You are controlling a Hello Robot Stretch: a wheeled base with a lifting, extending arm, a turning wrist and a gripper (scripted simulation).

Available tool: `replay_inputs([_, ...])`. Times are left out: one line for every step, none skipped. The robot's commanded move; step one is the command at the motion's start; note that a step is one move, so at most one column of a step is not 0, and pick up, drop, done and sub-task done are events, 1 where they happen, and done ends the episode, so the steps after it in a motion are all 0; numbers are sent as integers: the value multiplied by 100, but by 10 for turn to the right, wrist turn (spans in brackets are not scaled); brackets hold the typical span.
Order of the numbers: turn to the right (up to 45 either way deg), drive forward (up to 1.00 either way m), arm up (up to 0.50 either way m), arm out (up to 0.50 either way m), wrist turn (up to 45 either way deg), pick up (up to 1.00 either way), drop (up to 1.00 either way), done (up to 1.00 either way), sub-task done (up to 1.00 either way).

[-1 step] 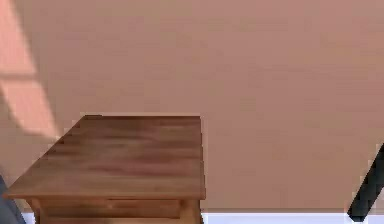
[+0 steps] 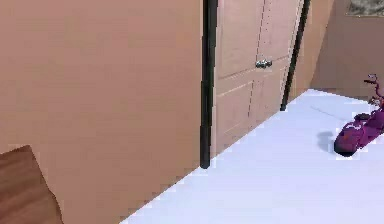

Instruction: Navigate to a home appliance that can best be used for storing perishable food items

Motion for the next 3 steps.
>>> replay_inputs([450, 0, 0, 0, 0, 0, 0, 0, 0])
replay_inputs([450, 0, 0, 0, 0, 0, 0, 0, 0])
replay_inputs([360, 0, 0, 0, 0, 0, 0, 0, 0])
